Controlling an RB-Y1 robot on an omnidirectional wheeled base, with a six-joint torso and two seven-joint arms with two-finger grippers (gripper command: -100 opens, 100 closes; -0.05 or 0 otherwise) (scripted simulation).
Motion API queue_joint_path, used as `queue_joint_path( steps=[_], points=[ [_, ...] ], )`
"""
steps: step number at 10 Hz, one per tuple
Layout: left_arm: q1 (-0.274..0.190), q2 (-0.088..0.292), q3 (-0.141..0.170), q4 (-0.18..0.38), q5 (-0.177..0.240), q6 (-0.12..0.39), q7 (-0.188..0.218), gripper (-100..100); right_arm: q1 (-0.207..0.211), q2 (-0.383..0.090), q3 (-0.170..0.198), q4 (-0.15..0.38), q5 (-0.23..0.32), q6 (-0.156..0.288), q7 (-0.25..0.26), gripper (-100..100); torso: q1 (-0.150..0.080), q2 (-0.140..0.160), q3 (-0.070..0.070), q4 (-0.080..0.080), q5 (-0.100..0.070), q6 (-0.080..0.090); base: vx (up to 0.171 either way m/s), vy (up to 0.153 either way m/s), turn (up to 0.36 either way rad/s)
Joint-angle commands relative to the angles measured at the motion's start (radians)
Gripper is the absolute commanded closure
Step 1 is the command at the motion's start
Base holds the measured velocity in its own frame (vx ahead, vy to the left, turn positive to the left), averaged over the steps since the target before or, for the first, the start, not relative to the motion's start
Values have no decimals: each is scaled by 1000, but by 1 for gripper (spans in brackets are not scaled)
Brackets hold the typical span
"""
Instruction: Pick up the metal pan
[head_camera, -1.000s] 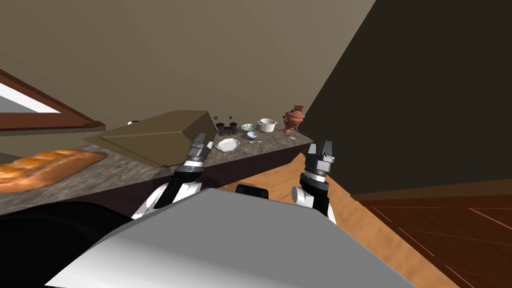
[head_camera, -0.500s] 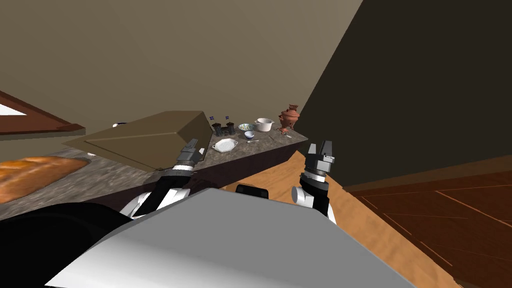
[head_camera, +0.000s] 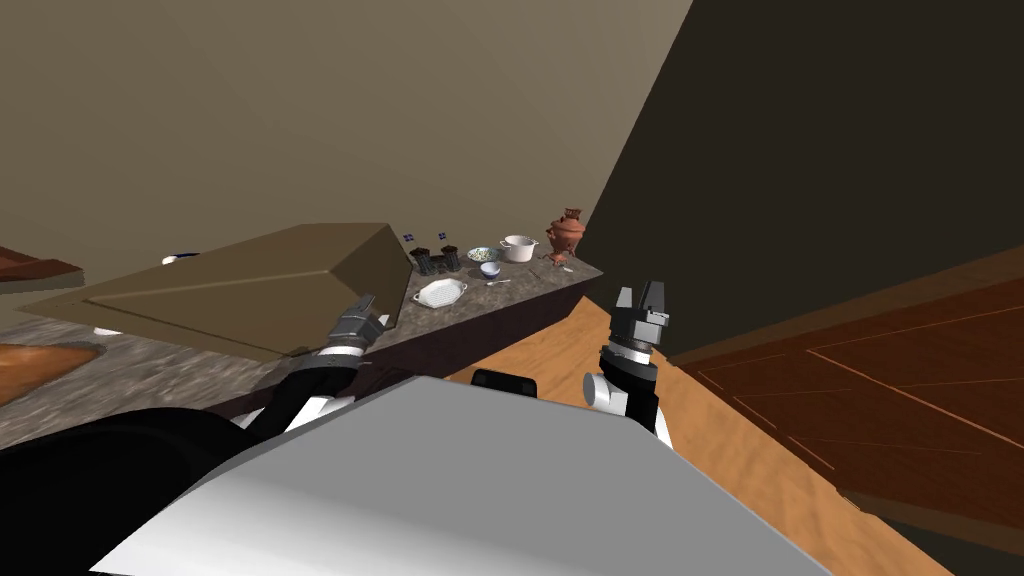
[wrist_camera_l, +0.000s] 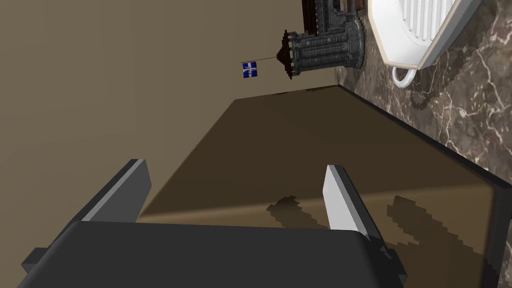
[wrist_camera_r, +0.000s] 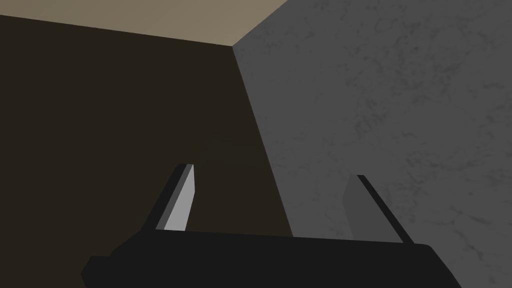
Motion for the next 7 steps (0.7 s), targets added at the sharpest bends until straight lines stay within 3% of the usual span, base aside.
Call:
queue_joint_path(
  steps=[1,2,4,5,7],
  points=[
    [37,0,34,-3,19,50,28,-100,0,0,0,0,0,0,0,0,0,0,0,0,0,0,13,-10,-149],
    [37,0,34,-3,19,57,28,-100,0,0,0,0,0,0,0,0,0,0,0,0,0,0,12,-4,-93],
    [98,-3,84,2,56,125,67,-100,0,0,0,0,0,0,0,0,0,-1,-1,0,0,1,28,-9,-248],
    [102,-3,84,2,56,125,67,-100,0,0,0,0,0,0,0,0,0,-2,-1,0,0,0,32,-3,-89],
    [163,-5,127,8,101,186,101,-100,0,0,0,0,0,0,0,0,-1,-2,-1,0,0,1,43,-15,-276]
  ],
)
